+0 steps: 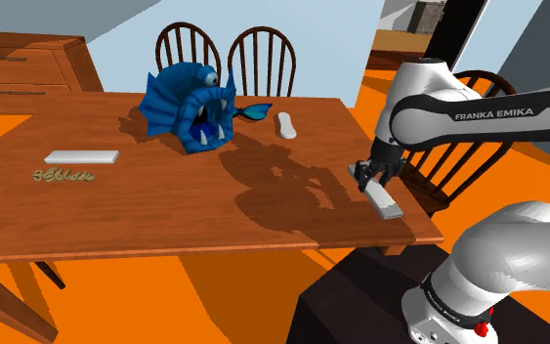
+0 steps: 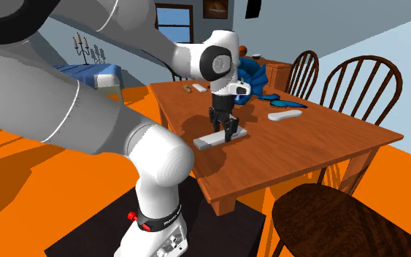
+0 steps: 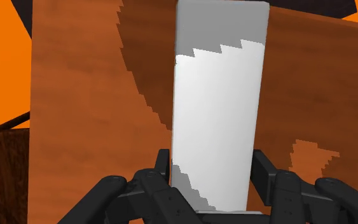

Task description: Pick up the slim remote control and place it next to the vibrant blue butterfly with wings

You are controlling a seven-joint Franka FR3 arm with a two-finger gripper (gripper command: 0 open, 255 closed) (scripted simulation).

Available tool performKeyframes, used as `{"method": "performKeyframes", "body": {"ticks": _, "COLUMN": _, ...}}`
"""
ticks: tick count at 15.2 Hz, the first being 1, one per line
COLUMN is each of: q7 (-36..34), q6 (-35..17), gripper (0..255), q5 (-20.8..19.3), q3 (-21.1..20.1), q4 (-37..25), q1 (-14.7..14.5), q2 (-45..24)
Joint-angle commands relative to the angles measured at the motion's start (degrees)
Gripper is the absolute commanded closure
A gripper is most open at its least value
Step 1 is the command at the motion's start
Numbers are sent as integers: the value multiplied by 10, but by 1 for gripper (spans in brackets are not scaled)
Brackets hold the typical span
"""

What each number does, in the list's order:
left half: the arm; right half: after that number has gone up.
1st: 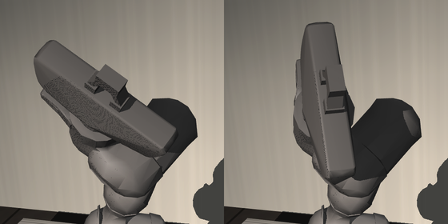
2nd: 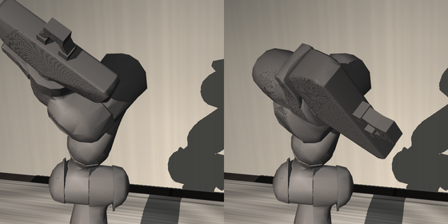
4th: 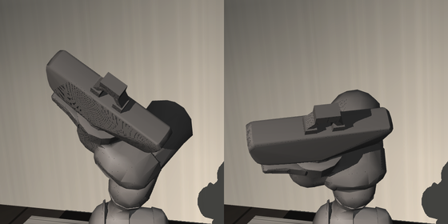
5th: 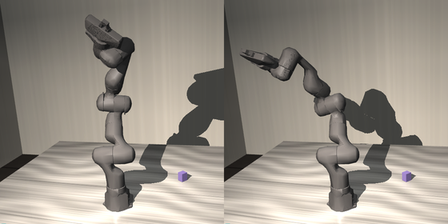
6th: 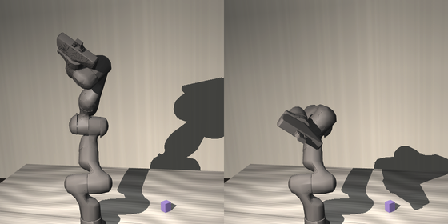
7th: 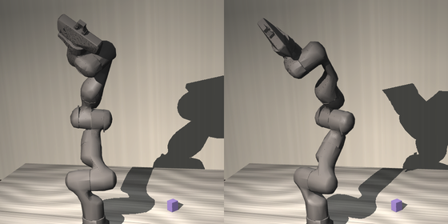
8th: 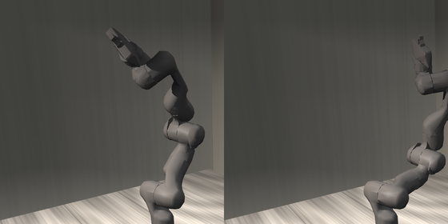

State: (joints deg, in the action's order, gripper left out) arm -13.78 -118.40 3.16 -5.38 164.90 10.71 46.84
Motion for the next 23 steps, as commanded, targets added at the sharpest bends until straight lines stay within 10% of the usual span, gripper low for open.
{"method": "performKeyframes", "body": {"ticks": 1, "q7": 1, "q6": 20, "gripper": 255, "q5": -2, "q3": 2, "q4": -11, "q1": 1, "q2": 8}}
{"method": "performKeyframes", "body": {"ticks": 7, "q7": 2, "q6": 70, "gripper": 255, "q5": -4, "q3": 5, "q4": -46, "q1": 2, "q2": 23}}
{"method": "performKeyframes", "body": {"ticks": 23, "q7": -69, "q6": -11, "gripper": 255, "q5": -28, "q3": -52, "q4": -374, "q1": 12, "q2": -387}}
